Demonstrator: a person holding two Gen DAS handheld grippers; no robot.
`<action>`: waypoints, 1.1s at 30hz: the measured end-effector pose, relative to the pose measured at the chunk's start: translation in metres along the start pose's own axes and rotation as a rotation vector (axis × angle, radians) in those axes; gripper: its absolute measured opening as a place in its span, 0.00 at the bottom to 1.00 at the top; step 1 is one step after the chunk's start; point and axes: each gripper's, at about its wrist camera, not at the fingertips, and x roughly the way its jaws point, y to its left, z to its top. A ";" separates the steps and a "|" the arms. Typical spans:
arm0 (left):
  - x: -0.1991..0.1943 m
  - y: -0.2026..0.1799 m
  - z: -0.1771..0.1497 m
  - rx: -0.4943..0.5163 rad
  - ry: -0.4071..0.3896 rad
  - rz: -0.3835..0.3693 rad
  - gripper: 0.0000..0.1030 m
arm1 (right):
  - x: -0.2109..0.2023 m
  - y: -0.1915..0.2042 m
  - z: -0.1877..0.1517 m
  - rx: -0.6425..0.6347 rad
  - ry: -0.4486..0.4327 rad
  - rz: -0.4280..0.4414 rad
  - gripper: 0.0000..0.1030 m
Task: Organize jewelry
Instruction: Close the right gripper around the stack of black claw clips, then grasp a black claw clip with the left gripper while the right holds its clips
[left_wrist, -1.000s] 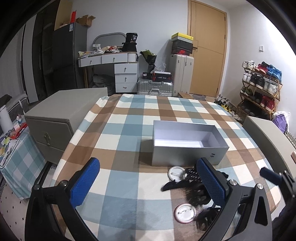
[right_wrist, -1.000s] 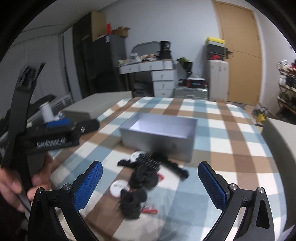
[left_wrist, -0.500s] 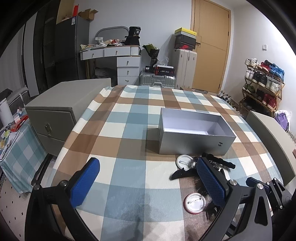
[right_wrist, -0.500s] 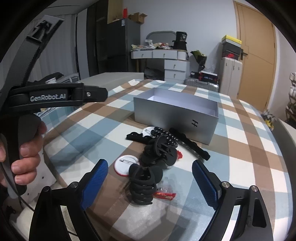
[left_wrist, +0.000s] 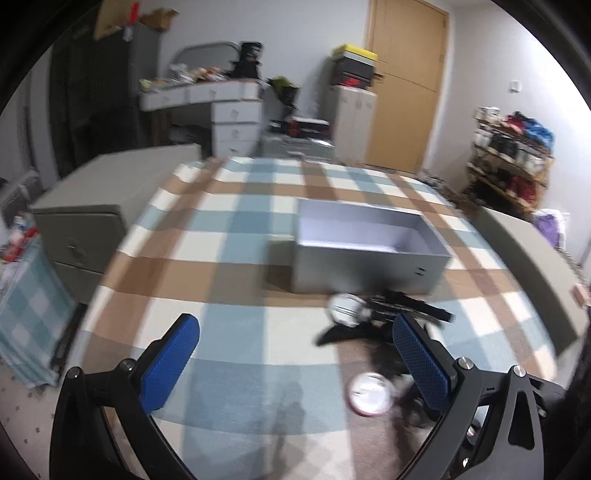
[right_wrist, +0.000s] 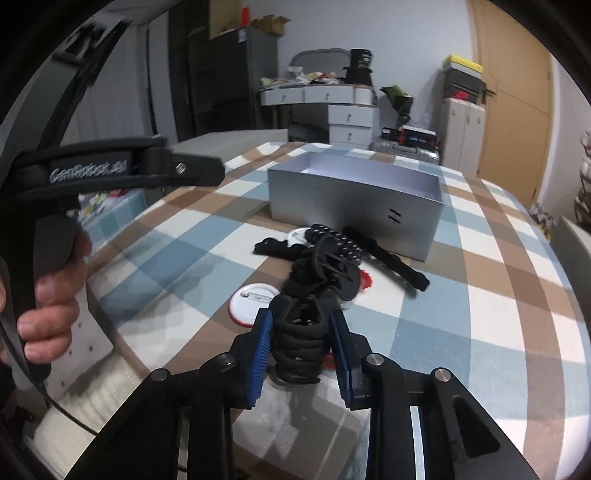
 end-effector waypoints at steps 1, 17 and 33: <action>0.001 -0.001 0.000 0.000 0.007 -0.027 0.99 | -0.002 -0.003 0.000 0.020 -0.010 0.009 0.29; 0.026 -0.033 -0.001 0.037 0.179 -0.233 0.99 | -0.041 -0.058 0.006 0.254 -0.187 0.061 0.29; 0.053 -0.055 0.000 0.083 0.294 -0.275 0.98 | -0.057 -0.086 0.001 0.268 -0.242 -0.028 0.29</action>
